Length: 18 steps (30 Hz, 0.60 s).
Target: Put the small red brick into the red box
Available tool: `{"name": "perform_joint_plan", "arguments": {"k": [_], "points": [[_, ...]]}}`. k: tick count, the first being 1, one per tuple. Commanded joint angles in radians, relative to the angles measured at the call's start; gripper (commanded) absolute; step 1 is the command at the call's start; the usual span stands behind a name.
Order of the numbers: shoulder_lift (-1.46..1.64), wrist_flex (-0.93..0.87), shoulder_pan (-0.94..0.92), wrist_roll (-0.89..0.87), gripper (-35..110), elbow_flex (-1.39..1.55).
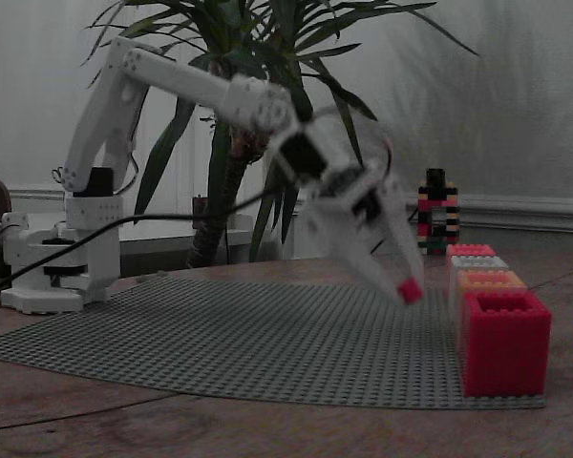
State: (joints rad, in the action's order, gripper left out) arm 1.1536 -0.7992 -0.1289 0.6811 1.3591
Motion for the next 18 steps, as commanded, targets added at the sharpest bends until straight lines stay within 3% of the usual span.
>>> {"name": "perform_joint_plan", "arguments": {"k": [1,7,18], "points": [[0.092,-0.161,-0.064,-0.268,0,-0.259],[-0.063,-0.155,-0.137,-0.440,0,-0.479],[-0.353,-0.066,-0.150,-0.463,0,-0.709]]}}
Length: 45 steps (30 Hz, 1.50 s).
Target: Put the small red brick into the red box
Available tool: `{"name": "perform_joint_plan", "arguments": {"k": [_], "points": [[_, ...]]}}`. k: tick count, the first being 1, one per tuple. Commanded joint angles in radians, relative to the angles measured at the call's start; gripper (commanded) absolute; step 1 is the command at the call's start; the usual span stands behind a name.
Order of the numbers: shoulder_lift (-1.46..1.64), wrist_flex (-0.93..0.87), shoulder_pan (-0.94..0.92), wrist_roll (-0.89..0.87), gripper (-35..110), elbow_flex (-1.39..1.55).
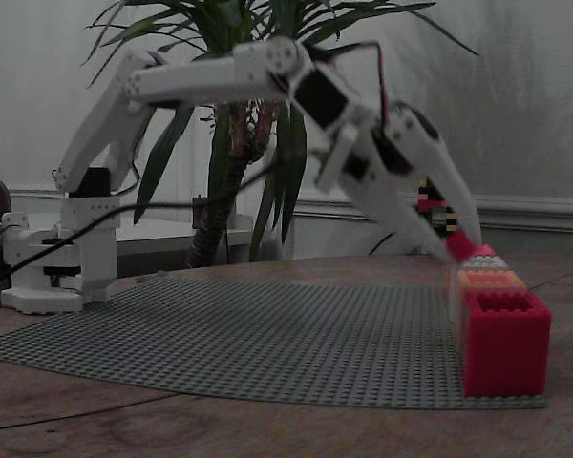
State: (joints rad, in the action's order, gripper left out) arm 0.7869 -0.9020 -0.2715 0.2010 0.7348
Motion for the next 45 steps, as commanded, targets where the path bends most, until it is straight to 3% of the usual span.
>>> {"name": "perform_joint_plan", "arguments": {"k": [1,16,19,24,28,34,38,45], "points": [[-0.002,0.048,-0.005,0.028,0,-0.092],[-0.052,0.133,0.009,0.072,18,-0.117],[0.025,0.130,0.009,0.067,10,-0.077],[0.405,0.048,0.026,0.026,0,0.143],[0.796,-0.097,0.084,0.092,0,0.434],[1.370,-0.118,0.213,0.183,0,1.215],[1.698,-0.196,0.256,0.115,0,1.624],[2.229,-0.420,0.241,-0.048,1,1.991]]}}
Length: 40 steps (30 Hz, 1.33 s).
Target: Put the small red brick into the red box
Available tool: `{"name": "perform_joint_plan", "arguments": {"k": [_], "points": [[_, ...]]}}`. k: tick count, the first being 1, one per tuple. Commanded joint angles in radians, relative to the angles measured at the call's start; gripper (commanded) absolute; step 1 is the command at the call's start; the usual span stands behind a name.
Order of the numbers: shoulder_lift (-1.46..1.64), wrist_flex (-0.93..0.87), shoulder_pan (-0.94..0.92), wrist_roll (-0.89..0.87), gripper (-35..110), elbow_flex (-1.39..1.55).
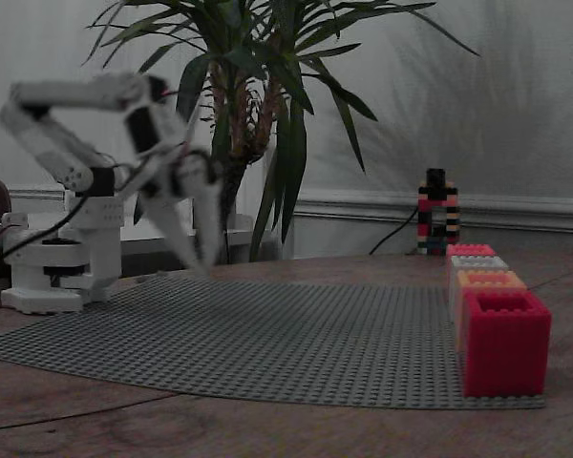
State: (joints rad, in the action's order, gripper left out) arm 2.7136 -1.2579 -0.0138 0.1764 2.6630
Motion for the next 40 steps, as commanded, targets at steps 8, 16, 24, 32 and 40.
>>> {"name": "perform_joint_plan", "arguments": {"k": [8,16,24,32,40], "points": [[0.449,-0.120,-0.032,-0.074,0,0.129],[0.508,-0.149,-0.032,-0.123,0,0.198],[0.508,-0.149,-0.032,-0.137,0,0.198],[0.508,-0.149,-0.032,-0.138,0,0.198],[0.508,-0.149,-0.032,-0.144,0,0.198]]}}
